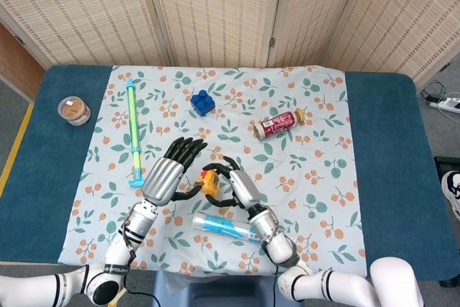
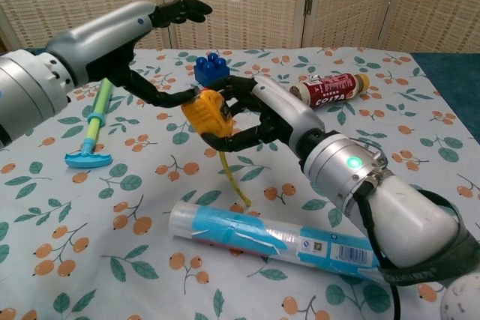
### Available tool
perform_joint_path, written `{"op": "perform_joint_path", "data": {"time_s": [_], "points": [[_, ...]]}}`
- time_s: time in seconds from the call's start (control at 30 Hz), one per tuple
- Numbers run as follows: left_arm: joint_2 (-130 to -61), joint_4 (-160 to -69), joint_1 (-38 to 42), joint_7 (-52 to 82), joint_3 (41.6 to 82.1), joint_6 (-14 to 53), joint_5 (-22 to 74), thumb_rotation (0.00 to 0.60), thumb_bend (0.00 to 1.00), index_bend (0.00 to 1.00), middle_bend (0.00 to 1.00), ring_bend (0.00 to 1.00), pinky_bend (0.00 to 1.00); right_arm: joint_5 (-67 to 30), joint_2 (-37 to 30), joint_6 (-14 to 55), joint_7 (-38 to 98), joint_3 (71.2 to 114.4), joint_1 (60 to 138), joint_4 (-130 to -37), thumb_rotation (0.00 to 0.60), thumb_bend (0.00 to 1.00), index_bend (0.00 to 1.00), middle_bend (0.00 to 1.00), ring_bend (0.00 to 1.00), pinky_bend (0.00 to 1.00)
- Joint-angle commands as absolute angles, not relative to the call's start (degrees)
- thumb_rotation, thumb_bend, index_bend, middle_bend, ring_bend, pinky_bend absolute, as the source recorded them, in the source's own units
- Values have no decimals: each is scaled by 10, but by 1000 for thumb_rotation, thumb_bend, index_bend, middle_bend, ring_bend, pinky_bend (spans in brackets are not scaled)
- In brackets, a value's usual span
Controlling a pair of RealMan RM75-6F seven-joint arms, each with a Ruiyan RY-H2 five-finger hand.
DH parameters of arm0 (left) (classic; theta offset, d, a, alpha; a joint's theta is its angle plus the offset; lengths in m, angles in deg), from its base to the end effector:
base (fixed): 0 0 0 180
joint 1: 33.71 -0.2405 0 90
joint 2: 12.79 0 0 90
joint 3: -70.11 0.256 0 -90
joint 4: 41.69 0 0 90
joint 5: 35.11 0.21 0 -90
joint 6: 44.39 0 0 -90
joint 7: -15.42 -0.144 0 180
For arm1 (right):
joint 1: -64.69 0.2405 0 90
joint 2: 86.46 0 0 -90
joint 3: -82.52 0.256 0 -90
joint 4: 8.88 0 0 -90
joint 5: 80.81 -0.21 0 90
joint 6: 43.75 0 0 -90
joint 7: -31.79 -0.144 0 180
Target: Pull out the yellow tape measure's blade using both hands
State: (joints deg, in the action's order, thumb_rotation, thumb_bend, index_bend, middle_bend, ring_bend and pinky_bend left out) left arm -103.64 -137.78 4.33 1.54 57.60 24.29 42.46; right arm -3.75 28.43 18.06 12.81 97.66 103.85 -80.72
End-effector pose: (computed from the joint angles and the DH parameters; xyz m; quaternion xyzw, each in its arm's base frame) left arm -0.0856 0.3019 0.0074 -0.6753 -0.3653 -0.5385 0.3471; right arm -0.0726 -0.2991 -0.1093 0.5401 -0.5887 0.5724 0.1847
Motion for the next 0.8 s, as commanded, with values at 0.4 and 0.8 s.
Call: {"op": "perform_joint_path", "data": {"time_s": [0.4,0.8], "points": [[-1031,-1374,41,17,581,245,428,600,703,378,113,70,0,-44,282,178,131,985,1039,-809,600,361,525,499,346,39],[-1043,-1354,39,37,582,255,438,600,709,563,150,106,0,-50,280,174,139,987,1039,-805,600,361,524,499,346,39]]}}
